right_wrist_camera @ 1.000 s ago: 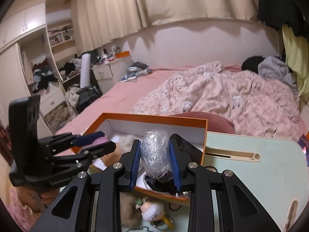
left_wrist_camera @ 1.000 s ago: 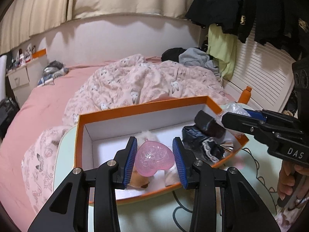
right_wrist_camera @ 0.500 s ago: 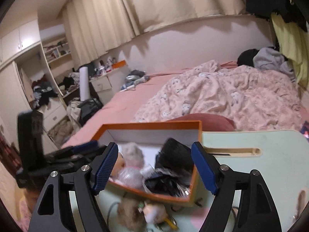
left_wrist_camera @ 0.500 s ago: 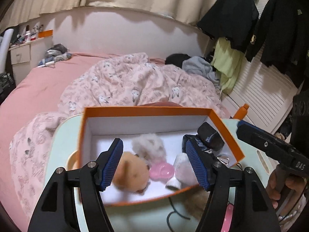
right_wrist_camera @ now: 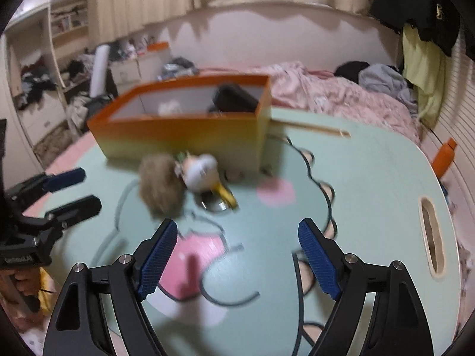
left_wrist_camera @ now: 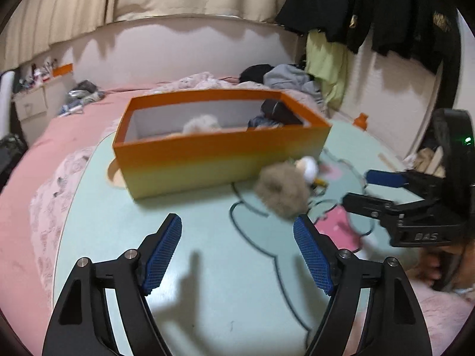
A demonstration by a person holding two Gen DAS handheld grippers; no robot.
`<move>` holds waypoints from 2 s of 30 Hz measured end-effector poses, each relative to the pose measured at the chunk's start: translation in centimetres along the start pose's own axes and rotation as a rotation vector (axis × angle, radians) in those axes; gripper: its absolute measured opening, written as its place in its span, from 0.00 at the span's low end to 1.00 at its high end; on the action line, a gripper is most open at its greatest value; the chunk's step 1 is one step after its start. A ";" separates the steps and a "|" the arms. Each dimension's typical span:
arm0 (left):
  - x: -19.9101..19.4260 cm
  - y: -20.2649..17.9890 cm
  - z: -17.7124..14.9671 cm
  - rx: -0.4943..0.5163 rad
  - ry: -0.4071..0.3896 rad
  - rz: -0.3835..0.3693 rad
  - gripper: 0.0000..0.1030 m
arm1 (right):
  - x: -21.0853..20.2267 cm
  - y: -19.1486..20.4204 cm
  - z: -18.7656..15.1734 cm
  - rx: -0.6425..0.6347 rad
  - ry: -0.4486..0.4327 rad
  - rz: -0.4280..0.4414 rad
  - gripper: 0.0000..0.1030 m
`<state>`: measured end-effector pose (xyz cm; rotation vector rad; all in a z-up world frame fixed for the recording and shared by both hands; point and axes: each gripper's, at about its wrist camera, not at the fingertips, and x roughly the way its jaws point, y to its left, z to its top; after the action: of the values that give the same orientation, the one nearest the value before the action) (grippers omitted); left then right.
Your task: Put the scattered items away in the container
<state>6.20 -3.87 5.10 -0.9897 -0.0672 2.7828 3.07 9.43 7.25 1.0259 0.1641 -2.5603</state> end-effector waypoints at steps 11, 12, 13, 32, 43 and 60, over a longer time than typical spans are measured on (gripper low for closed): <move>1.6 -0.5 -1.3 0.017 0.083 0.068 0.77 | 1.3 0.3 -0.8 -0.040 0.065 -0.052 0.96; 1.7 -0.8 -1.4 0.035 0.087 0.082 0.77 | 1.4 0.3 -0.8 -0.041 0.067 -0.052 0.96; 1.7 -0.9 -1.6 0.043 0.086 0.085 0.78 | 1.4 0.3 -0.8 -0.042 0.068 -0.053 0.97; 1.6 -0.7 -1.6 0.048 0.083 0.075 0.78 | 1.4 0.4 -0.8 -0.042 0.068 -0.053 0.98; 1.6 -0.7 -1.4 0.050 0.081 0.075 0.78 | 1.4 0.4 -0.8 -0.042 0.069 -0.053 0.98; 1.6 -0.7 -1.4 0.050 0.081 0.075 0.79 | 1.3 0.3 -0.8 -0.041 0.069 -0.053 0.98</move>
<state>5.99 -2.87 3.04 -1.1138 0.0520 2.7926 2.80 8.92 5.81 1.1088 0.2648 -2.5589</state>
